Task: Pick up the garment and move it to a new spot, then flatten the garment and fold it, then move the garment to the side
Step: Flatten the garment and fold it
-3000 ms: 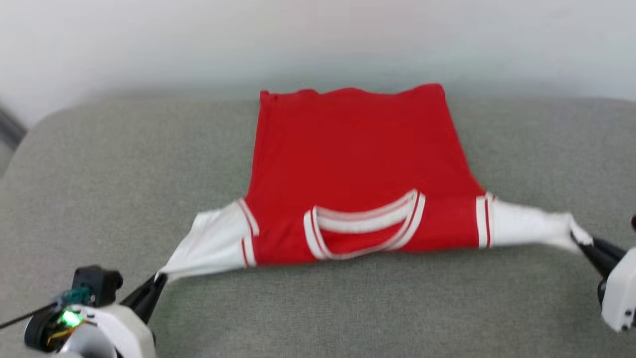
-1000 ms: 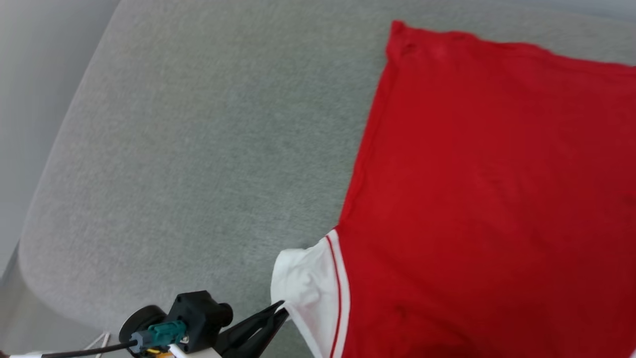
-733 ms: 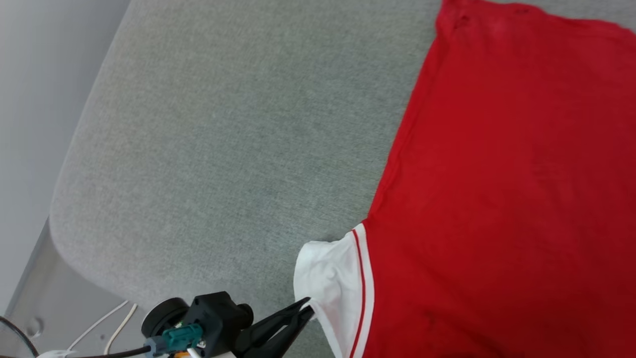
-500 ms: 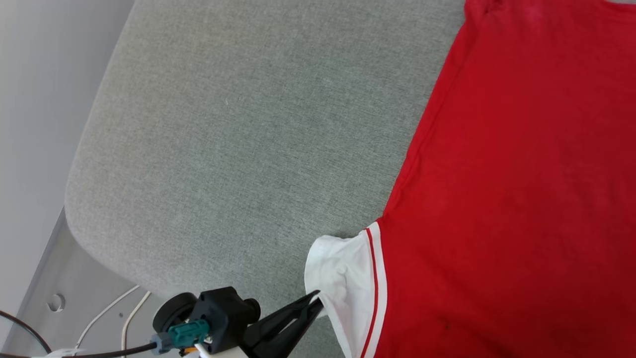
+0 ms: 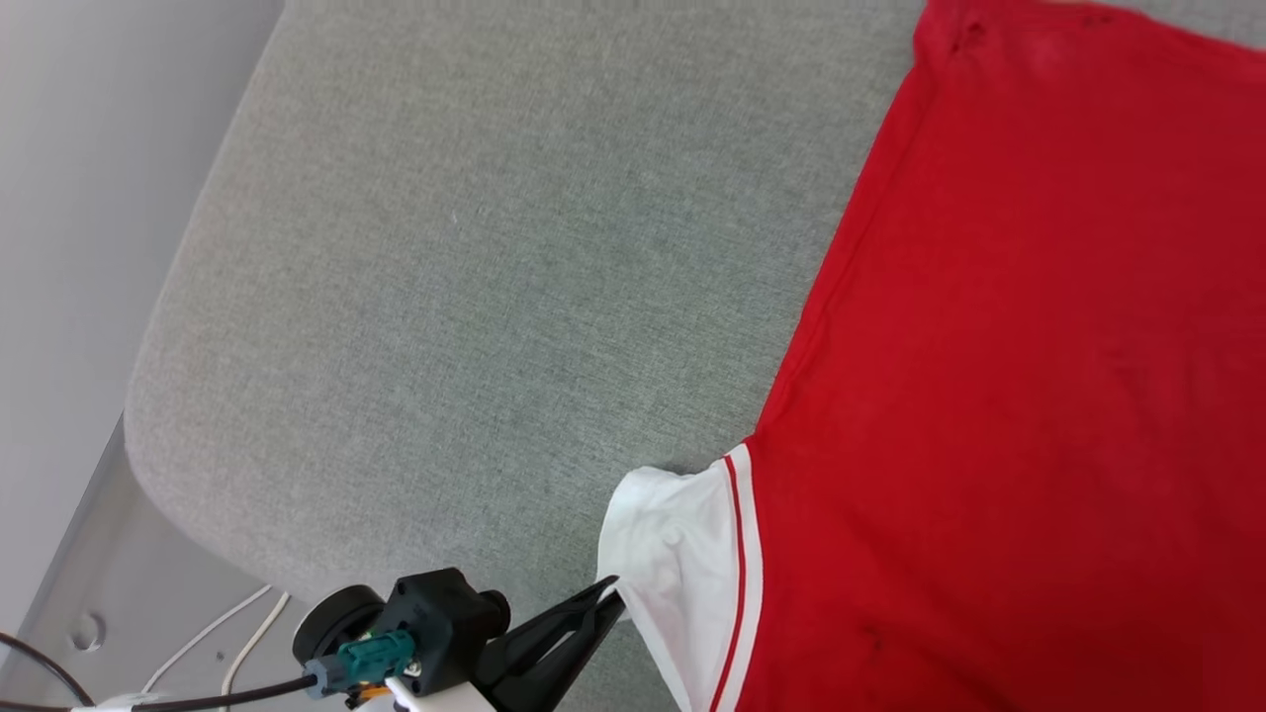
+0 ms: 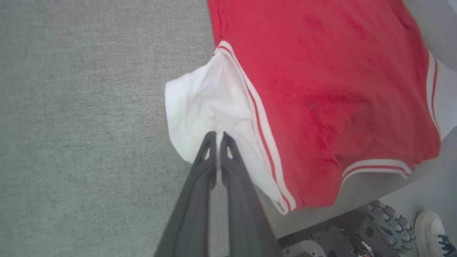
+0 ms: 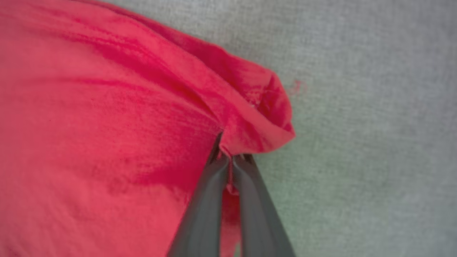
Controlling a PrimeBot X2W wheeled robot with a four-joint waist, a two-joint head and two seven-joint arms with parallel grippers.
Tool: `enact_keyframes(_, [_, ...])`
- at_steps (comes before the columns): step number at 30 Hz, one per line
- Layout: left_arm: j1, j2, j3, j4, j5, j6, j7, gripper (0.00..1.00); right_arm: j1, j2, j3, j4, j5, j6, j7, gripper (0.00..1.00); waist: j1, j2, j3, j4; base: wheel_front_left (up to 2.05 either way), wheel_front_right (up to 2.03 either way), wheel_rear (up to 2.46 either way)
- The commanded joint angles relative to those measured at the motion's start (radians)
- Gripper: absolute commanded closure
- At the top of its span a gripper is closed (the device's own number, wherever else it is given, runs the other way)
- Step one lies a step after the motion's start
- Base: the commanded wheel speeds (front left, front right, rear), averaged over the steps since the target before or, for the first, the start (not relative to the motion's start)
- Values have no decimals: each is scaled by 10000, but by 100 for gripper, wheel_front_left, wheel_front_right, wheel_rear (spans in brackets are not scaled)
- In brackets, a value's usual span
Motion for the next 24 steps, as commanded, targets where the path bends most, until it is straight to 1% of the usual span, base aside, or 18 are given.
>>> enact_keyframes(1, [24, 5, 28, 33, -30, 40, -10, 100, 715, 102, 30, 325, -32, -4, 120, 100, -1, -1, -355, -271, 0, 0, 0])
enact_keyframes(4, [128, 89, 130, 94, -130, 120, 10, 100, 1148, -1, 191, 241, 217, -4, -44, 100, -1, -1, -812, -586, 0, 0, 0])
enact_keyframes(7, [200, 332, 173, 218, -45, 208, 109, 100, 1712, 116, 339, 256, 640, -4, -323, 100, -1, -1, -1380, -1009, 0, 0, 0])
enact_keyframes(10, [387, 418, 185, 271, -157, 331, 177, 100, 2417, 165, 482, 81, 1098, -4, -529, 100, -1, -1, -1952, -1426, 0, 0, 0])
enact_keyframes(14, [652, 600, 261, 303, -286, 499, 205, 100, 3515, 327, 462, -485, 1635, -4, -778, 100, -1, -1, -2605, -1973, 0, 0, 0])
enact_keyframes(19, [1013, 705, 407, 515, -521, 603, -13, 100, 5456, 401, 367, -1300, 2115, -4, -1035, 100, -1, -1, -3309, -2555, 0, 0, 0])
enact_keyframes(24, [1372, 684, 542, 738, -837, 711, -263, 100, 7064, 1013, -197, -2006, 2597, -4, -1409, 100, -1, -1, -3820, -3006, 0, 0, 0])
